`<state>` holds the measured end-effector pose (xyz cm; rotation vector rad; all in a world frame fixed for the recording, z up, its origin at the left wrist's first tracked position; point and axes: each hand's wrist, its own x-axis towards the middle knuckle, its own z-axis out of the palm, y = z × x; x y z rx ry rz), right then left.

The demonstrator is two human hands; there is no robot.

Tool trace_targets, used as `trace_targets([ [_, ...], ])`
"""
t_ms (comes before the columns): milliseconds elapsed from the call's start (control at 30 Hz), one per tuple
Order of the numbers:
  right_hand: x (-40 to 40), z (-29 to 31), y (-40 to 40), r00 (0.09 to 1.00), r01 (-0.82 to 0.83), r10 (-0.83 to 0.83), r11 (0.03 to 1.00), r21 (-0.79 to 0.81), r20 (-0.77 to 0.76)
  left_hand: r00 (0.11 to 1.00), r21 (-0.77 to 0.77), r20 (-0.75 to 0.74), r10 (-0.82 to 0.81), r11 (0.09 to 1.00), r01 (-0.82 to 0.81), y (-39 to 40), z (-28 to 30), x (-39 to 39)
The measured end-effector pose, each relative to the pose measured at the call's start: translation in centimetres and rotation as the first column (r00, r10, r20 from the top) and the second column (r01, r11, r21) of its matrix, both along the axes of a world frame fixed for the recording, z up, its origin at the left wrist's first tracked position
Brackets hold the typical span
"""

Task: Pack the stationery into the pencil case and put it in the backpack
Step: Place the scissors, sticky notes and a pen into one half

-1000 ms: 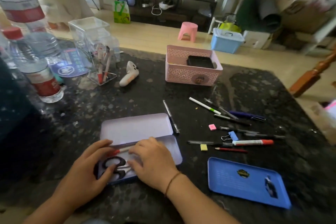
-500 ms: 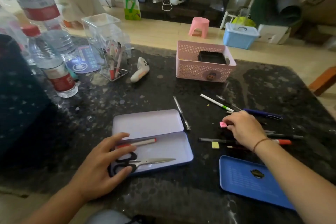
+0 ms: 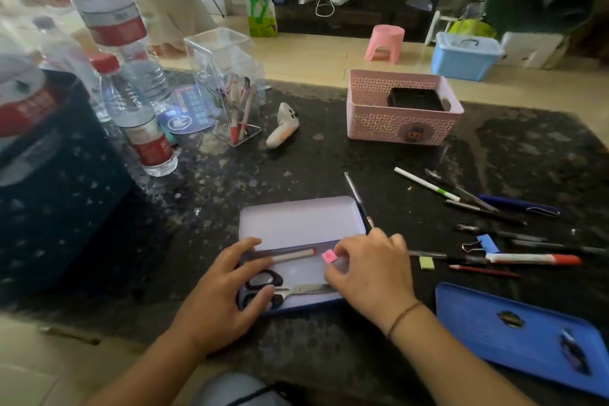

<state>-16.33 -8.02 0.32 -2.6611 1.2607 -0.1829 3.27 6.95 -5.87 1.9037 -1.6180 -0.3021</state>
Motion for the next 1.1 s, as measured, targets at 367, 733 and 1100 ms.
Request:
trace_targets([
  [367, 1.3, -1.8, 0.3, 0.995, 0.082, -0.08, 0.996, -0.027, 0.059, 0.999, -0.081, -0.043, -0.016, 0.997, 0.012, -0.1, 0.3, 0.1],
  [733, -13.3, 0.8, -7.7, 0.995, 0.1, -0.101, 0.99, 0.103, -0.001, 0.998, -0.12, -0.05, -0.039, 0.992, 0.033, -0.4, 0.4, 0.0],
  [1100, -10.4, -0.4, -5.4, 0.992, 0.117, -0.117, 0.993, 0.005, -0.053, 0.996, -0.079, -0.078, -0.043, 0.996, 0.037, -0.3, 0.7, 0.0],
])
